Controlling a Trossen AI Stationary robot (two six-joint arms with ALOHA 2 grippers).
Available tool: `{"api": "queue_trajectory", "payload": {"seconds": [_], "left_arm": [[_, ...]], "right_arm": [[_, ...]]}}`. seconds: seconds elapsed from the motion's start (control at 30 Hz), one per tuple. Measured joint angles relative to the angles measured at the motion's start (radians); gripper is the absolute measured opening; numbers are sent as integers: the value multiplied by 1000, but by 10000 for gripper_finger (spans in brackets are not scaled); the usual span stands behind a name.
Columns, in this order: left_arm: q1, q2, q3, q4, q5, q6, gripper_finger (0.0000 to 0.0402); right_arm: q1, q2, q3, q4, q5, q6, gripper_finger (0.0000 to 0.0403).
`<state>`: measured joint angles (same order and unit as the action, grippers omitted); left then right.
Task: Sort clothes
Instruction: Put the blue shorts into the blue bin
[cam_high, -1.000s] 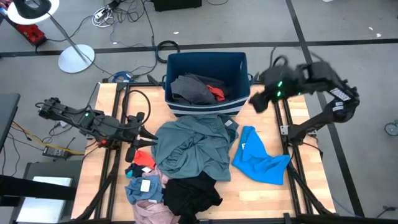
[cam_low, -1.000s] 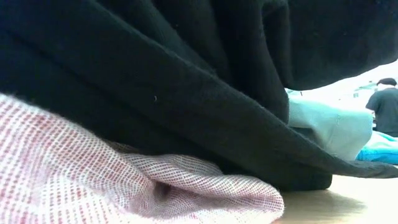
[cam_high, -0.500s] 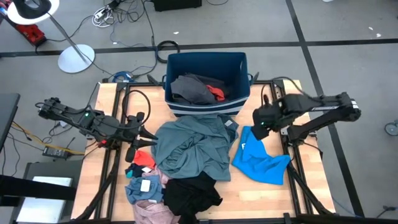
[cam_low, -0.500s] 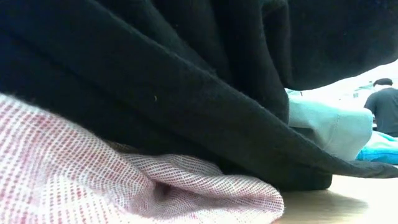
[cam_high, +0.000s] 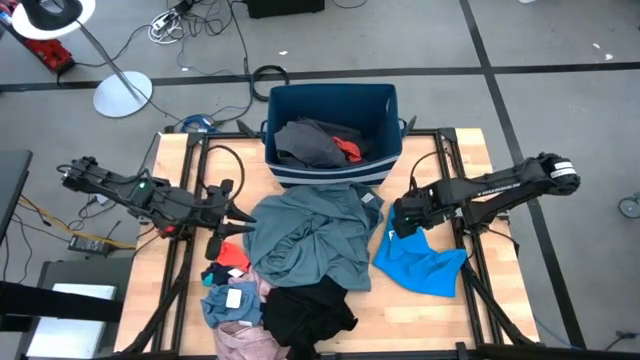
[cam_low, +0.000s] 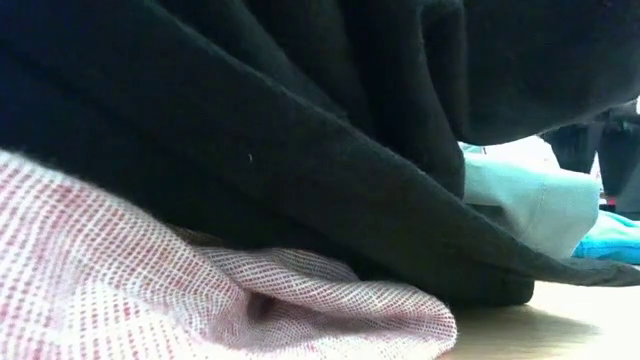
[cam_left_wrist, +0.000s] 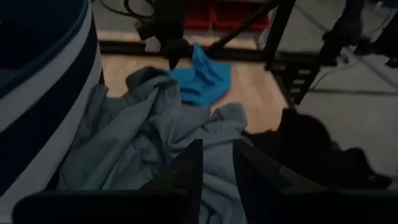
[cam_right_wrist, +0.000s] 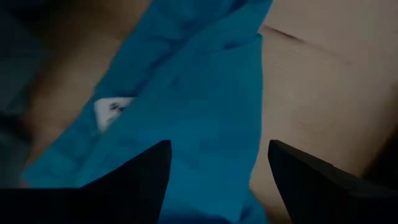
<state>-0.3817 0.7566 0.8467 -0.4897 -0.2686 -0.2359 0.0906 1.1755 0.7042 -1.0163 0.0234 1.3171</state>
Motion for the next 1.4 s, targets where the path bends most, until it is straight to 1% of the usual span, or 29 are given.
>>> {"api": "queue_trajectory", "payload": {"seconds": [0.2,0.3,0.43,0.5,0.57,0.63,0.73,0.77,0.87,0.93,1.0,1.1,1.3,1.4], "left_arm": [[2,64,0,27,-26,0,92],[9,88,0,54,-25,0,92],[23,102,0,94,0,0,92],[28,102,0,110,1,-1,92],[33,102,0,117,1,-2,92],[39,102,0,122,1,-2,92],[42,102,0,121,1,-2,92],[42,102,0,121,1,-2,92],[42,102,0,121,1,-2,92],[42,102,0,116,1,-2,92],[42,102,0,113,2,-3,92],[42,102,0,112,2,-3,92],[42,102,0,104,2,-3,92],[42,102,0,105,2,-3,92]], "right_arm": [[-2,0,-126,207,-2,1,267],[-10,0,-188,291,-30,19,262],[-10,0,-240,354,-52,56,245],[-8,8,-244,374,-65,57,222],[-8,11,-246,386,-74,33,183],[-8,14,-250,412,-80,14,129],[-8,16,-253,452,-99,-31,34],[-8,16,-253,461,-108,-47,21],[-8,15,-236,455,-144,-55,20],[-3,12,-206,405,-152,-64,14],[2,4,-148,356,-146,-80,12],[8,3,-37,183,-100,-105,12],[13,2,277,-168,32,-156,12],[13,2,454,-320,98,-138,12]]}}
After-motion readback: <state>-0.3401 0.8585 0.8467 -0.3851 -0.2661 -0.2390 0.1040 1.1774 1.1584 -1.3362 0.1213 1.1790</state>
